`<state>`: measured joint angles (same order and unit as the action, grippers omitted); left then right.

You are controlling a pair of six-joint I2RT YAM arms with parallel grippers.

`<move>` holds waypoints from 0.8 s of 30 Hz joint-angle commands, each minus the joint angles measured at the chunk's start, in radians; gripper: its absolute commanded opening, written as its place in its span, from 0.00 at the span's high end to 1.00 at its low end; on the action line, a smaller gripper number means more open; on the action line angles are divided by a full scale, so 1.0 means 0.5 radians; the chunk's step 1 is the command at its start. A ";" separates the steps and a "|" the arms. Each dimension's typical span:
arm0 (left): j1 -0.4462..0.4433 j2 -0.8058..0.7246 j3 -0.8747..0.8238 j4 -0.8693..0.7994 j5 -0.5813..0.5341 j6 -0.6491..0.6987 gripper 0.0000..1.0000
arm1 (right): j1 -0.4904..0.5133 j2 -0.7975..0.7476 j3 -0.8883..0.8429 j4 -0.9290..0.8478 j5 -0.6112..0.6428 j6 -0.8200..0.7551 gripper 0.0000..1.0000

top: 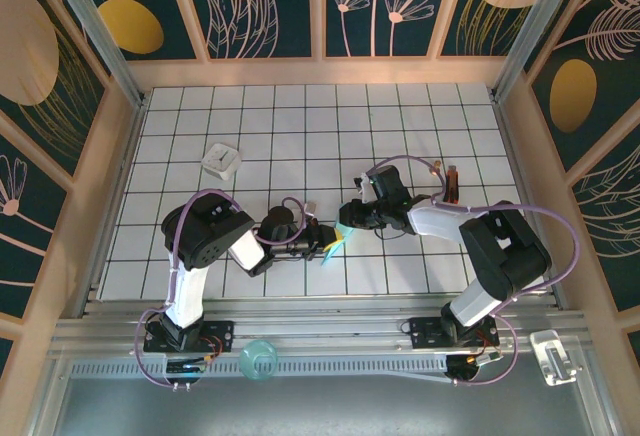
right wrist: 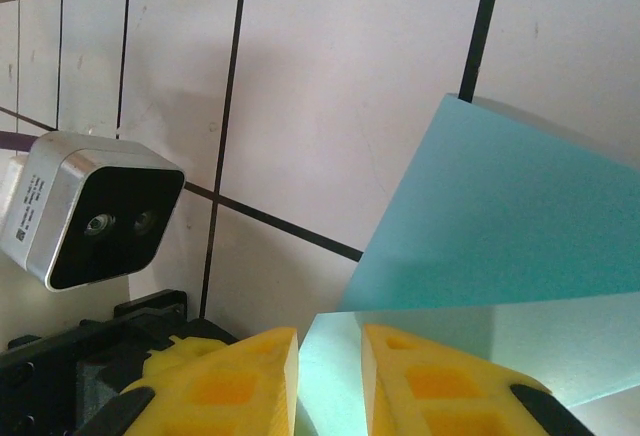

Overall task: Fold a paper plane with a square sheet of paper (pick it up from the middle)
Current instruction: Fold the wing for the fifth time at the center of the table.

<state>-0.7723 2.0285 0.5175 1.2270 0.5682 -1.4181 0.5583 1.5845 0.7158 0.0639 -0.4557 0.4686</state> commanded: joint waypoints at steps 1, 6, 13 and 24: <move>-0.001 0.085 -0.051 -0.124 -0.013 -0.005 1.00 | 0.021 -0.025 -0.003 0.018 -0.050 -0.028 0.77; -0.002 0.094 -0.053 -0.140 -0.014 -0.010 1.00 | 0.041 -0.016 -0.032 0.050 -0.066 -0.006 0.77; -0.001 0.088 -0.060 -0.193 -0.038 -0.017 1.00 | 0.047 0.053 -0.038 0.085 -0.046 -0.011 0.78; -0.001 0.121 -0.084 -0.207 -0.056 -0.051 1.00 | 0.031 0.153 -0.033 0.136 -0.037 -0.035 0.78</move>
<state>-0.7723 2.0304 0.5159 1.2285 0.5610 -1.4315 0.5758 1.6424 0.7059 0.1093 -0.4732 0.4690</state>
